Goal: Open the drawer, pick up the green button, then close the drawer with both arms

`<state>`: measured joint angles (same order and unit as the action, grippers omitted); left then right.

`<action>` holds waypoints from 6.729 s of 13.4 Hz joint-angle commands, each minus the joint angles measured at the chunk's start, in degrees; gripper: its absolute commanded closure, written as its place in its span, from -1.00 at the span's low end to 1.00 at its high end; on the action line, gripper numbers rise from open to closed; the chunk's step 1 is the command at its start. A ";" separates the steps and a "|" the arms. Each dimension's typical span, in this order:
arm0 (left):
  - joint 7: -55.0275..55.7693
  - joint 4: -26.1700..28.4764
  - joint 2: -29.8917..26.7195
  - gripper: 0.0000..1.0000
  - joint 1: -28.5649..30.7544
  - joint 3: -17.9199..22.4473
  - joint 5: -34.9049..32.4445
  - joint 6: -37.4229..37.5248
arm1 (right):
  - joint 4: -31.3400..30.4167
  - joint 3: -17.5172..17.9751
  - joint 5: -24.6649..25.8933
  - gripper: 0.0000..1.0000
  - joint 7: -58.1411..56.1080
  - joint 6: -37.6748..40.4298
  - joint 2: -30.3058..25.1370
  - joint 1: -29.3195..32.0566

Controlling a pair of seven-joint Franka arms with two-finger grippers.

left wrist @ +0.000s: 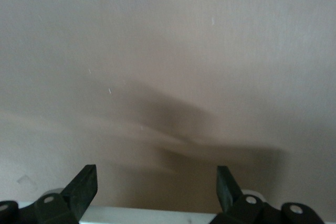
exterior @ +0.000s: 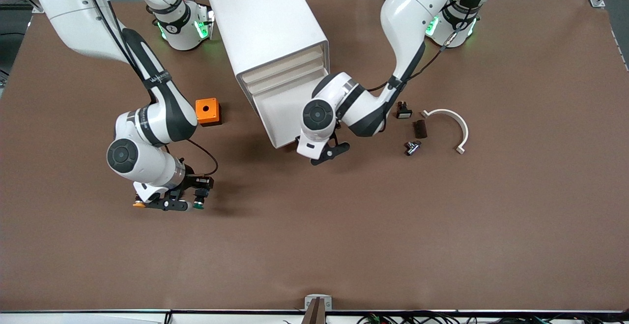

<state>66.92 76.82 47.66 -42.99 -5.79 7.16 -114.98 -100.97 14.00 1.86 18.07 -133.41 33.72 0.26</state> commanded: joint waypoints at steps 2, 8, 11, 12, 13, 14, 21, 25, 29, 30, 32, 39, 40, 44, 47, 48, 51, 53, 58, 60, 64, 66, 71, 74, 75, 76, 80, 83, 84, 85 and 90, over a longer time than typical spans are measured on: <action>0.41 2.62 -0.91 -0.99 -3.06 -0.10 -0.13 0.54 | -0.36 -0.11 1.31 0.93 -3.83 -2.65 2.57 2.28; 4.09 3.42 -0.82 -0.99 -3.86 -3.96 5.84 0.63 | 0.43 -0.20 1.22 -0.79 -3.66 -2.65 3.10 3.25; 5.59 4.03 -0.73 -0.99 -5.88 -4.23 7.08 0.63 | 2.44 -1.24 1.39 -1.00 -3.92 0.23 -0.74 3.51; 6.12 4.04 -0.73 -0.99 -6.40 -4.32 8.04 0.63 | 4.02 -2.64 1.40 -1.00 -3.92 3.82 -2.68 2.91; 6.30 4.21 -0.73 -0.99 -6.84 -4.49 9.01 0.72 | 4.99 -3.09 1.31 -1.00 -3.92 8.73 -5.05 2.90; 6.30 4.56 -0.82 -0.99 -7.02 -4.58 9.45 0.72 | 5.00 -3.19 1.31 -1.00 -3.92 11.04 -7.86 3.33; 5.69 3.69 -4.06 -0.99 0.51 -3.70 8.40 4.68 | 4.56 -7.23 0.96 -1.00 -9.46 23.52 -26.40 3.16; 3.06 2.28 -8.80 -0.99 12.12 -3.79 3.49 6.69 | 4.65 -9.42 0.43 -1.00 -9.28 28.72 -32.66 2.99; -4.66 2.37 -14.95 -0.99 21.08 -3.79 -6.08 12.48 | 4.73 -9.16 0.43 -1.00 -9.37 32.86 -35.48 3.07; -7.73 2.37 -16.71 -0.99 22.93 -3.79 -8.36 14.41 | 4.82 -9.08 0.43 -1.00 -9.37 33.56 -35.48 3.25; -12.92 2.37 -20.22 -0.99 26.89 -3.79 -11.89 17.58 | 5.00 -8.81 -0.79 -1.00 -9.28 35.76 -35.48 4.12; -40.78 2.63 -33.41 -0.99 39.90 -4.14 -13.40 25.24 | 9.57 -6.00 -0.97 -1.00 -10.07 41.12 -34.69 6.59; -43.60 2.54 -34.56 -0.99 40.87 -4.14 -13.31 25.24 | 9.57 -6.09 -0.89 -1.00 -9.55 41.03 -34.78 6.42; -52.04 5.00 -40.09 -0.99 44.13 -4.14 -12.69 25.33 | 9.66 -6.00 -0.98 -1.00 -9.46 40.95 -34.87 6.50; -56.01 11.40 -46.68 -0.99 46.06 -3.97 -12.52 24.80 | 9.66 -6.00 -0.80 -1.00 -9.55 40.95 -34.95 6.24; -56.63 12.98 -48.35 -0.99 46.06 -3.88 -12.43 24.80 | 9.74 -5.82 -0.19 -1.00 -9.55 40.86 -34.95 6.07; -58.65 14.58 -50.82 -0.99 45.80 -3.88 -12.34 26.81 | 9.74 -5.74 -0.19 -1.00 -9.46 41.21 -34.87 6.06; -58.74 14.41 -51.00 -0.99 46.06 -3.79 -9.46 28.31 | 9.74 -5.74 -0.19 -1.00 -9.46 41.21 -34.87 6.06; -58.83 16.24 -52.76 -0.99 46.15 -4.14 -8.30 30.87 | 9.66 -5.74 -0.19 -1.00 -9.37 41.47 -34.95 5.98; -58.83 18.87 -54.60 -0.99 46.15 -4.14 -8.21 29.56 | 9.66 -5.74 -0.19 -1.00 -9.37 41.91 -34.95 6.06; -58.83 21.18 -55.93 -0.99 46.06 -4.40 -8.30 27.70 | 9.66 -5.65 -0.19 -1.00 -9.37 42.35 -34.95 6.06; -58.83 21.00 -55.84 -0.99 46.15 -4.23 -8.21 28.05 | 9.66 -5.65 -0.19 -1.00 -9.37 42.35 -35.04 5.98; -58.92 19.42 -54.70 -0.99 46.15 -4.14 -8.30 28.05 | 9.66 -5.65 -0.45 -1.00 -9.37 42.35 -35.04 5.98; -58.48 18.54 -54.43 -0.99 46.15 -4.05 -8.30 28.05 | 9.66 -6.08 -0.89 -1.00 -9.28 42.26 -35.04 5.36; -58.22 17.93 -53.74 -0.99 45.98 -4.14 -8.30 28.05 | 9.66 -6.26 -0.89 -1.00 -9.28 42.35 -35.04 4.75; -58.21 17.14 -53.47 -0.99 45.98 -4.14 -8.30 28.58 | 9.66 -7.22 -0.89 -1.00 -9.28 42.35 -35.04 3.61; -57.86 16.87 -53.03 -0.99 46.06 -4.05 -8.30 29.37 | 9.74 -11.54 -1.06 -1.00 -9.37 42.35 -35.13 1.39; -57.69 16.87 -52.94 -0.99 46.06 -4.05 -8.30 29.37 | 9.74 -9.15 -0.80 -1.00 -9.37 42.35 -35.13 1.51; -57.77 16.87 -52.94 -0.99 46.06 -4.05 -8.30 29.46 | 9.74 -10.82 -0.71 -1.00 -9.37 42.35 -35.13 0.10; -57.77 16.87 -52.94 -0.99 46.06 -4.05 -8.30 29.46 | 9.74 -11.44 -0.80 -1.00 -9.37 42.27 -35.13 -0.17; -57.86 16.87 -52.94 -0.99 46.15 -4.05 -8.30 29.46 | 9.74 -10.31 -0.89 -1.00 -9.46 42.09 -35.13 1.58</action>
<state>9.22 95.07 -5.75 2.54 -9.61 -1.98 -86.60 -91.76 3.31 1.69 8.67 -91.92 -0.97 1.20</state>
